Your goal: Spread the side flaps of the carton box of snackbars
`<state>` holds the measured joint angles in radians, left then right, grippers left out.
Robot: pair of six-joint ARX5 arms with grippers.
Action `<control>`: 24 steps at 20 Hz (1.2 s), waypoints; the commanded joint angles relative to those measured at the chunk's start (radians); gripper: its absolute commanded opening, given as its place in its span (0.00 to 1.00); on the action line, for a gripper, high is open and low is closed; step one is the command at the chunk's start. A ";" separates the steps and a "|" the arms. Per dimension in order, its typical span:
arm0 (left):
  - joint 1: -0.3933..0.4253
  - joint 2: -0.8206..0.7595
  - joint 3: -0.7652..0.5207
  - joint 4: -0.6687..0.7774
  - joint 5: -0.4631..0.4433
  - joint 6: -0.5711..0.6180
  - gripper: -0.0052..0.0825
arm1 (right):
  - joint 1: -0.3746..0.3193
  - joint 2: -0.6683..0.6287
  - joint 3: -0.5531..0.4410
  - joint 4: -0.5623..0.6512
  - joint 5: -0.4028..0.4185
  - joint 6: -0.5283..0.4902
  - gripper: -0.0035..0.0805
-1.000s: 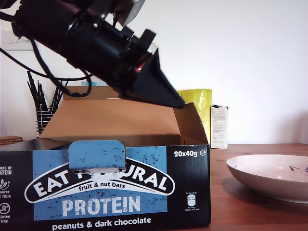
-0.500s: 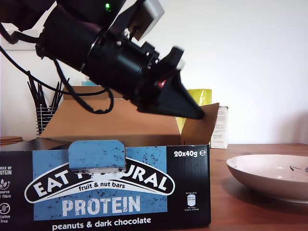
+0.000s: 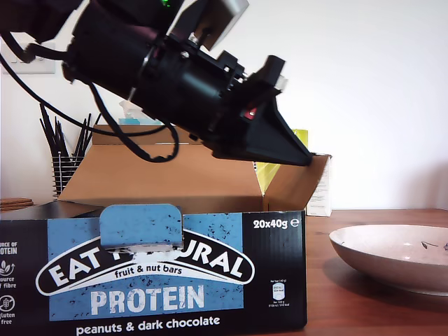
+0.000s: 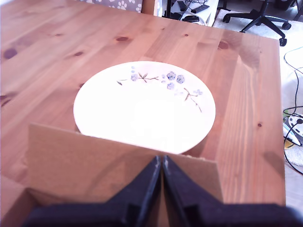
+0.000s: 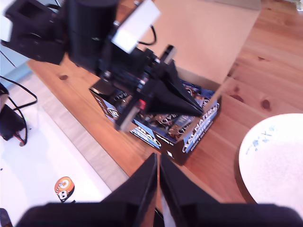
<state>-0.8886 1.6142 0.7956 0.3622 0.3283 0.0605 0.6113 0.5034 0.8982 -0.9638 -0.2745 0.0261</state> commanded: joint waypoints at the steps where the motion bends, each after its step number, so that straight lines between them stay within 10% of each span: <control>1: -0.014 0.058 0.025 0.003 0.000 -0.005 0.04 | 0.005 -0.002 0.015 0.008 -0.005 0.000 0.03; 11: -0.024 0.220 0.273 -0.323 -0.019 0.051 0.04 | 0.005 -0.002 0.021 0.008 -0.015 0.000 0.03; 24: -0.024 0.245 0.287 -0.485 -0.087 0.098 0.04 | 0.005 -0.002 0.027 0.008 -0.014 -0.002 0.03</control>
<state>-0.9112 1.8221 1.1175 -0.0860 0.2527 0.1535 0.6113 0.5034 0.9192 -0.9623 -0.2825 0.0261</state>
